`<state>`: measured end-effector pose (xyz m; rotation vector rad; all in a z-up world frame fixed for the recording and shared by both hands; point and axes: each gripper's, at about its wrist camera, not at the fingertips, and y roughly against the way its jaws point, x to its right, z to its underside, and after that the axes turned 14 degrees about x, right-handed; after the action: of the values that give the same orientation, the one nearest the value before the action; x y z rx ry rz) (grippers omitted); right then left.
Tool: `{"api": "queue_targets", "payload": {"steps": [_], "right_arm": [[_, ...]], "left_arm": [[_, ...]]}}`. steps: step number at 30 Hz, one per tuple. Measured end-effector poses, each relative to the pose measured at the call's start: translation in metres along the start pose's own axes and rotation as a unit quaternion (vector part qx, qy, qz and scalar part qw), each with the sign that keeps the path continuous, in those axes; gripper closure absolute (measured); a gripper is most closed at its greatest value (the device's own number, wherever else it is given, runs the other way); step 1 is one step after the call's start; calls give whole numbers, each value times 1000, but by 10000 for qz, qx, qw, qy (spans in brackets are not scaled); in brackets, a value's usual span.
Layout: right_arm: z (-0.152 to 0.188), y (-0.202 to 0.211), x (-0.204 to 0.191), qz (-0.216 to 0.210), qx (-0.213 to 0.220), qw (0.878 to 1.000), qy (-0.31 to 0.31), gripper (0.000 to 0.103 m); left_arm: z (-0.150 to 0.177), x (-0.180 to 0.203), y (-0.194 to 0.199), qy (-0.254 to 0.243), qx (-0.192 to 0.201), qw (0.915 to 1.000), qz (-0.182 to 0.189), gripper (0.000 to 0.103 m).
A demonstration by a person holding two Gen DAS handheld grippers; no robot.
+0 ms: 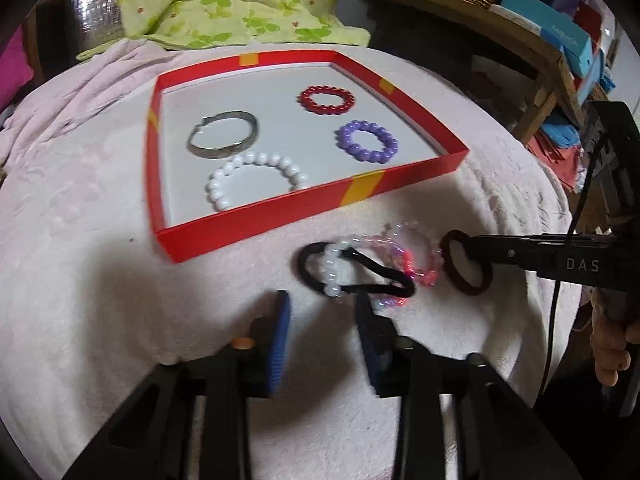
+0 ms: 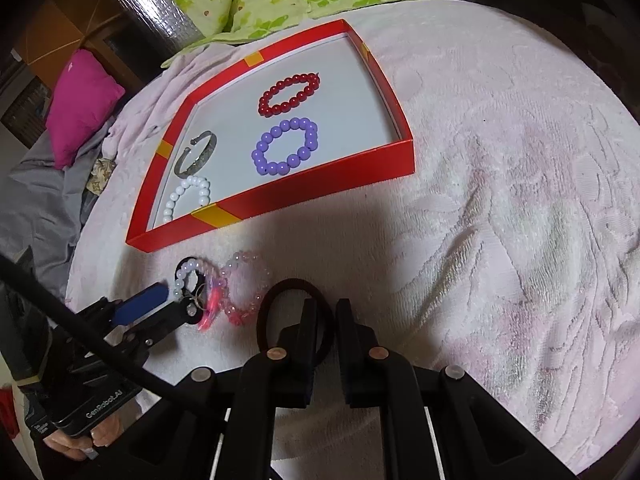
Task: Organize jewelry
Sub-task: 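Grasp the pink clear bead bracelet with the left gripper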
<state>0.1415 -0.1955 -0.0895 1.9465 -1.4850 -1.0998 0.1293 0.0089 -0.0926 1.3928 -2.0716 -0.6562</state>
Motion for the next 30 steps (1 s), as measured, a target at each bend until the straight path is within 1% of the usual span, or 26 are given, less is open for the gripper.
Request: {"api": "queue_targets", "payload": {"steps": [2, 5, 11, 16, 19, 21, 22, 24, 25, 27, 30], "right_arm": [[0, 0, 0, 5, -7, 10000, 11, 91], [0, 0, 0, 5, -15, 10000, 7, 91], [0, -1, 1, -1, -25, 10000, -7, 91], [1, -1, 0, -13, -8, 10000, 6, 91], [2, -1, 1, -22, -12, 10000, 17, 91], [2, 0, 1, -22, -16, 10000, 14, 91], [2, 0, 0, -16, -16, 10000, 22, 91], [2, 0, -1, -5, -11, 10000, 52, 91], [2, 0, -2, -5, -5, 10000, 84, 91], [2, 1, -3, -43, 16, 9999, 128, 91], [1, 4, -5, -204, 54, 9997, 124, 92]], "left_arm": [[0, 3, -1, -29, 3, 10000, 51, 80], [-1, 1, 3, 2, -5, 10000, 39, 80], [-9, -5, 9, 140, 145, 9998, 76, 80], [-11, 1, 0, 54, 104, 9999, 43, 80], [-11, 5, -6, 9, 70, 9999, 87, 80], [-9, 7, -8, -47, 47, 10000, 40, 80], [-9, 7, -9, -55, 44, 10000, 33, 81], [-8, 6, -8, -49, 50, 10000, 17, 90], [-8, 4, -6, -34, 50, 10000, 12, 93], [-8, 3, -3, -36, 67, 10000, 15, 95], [-8, 4, 6, -100, 146, 9998, 47, 95]]}}
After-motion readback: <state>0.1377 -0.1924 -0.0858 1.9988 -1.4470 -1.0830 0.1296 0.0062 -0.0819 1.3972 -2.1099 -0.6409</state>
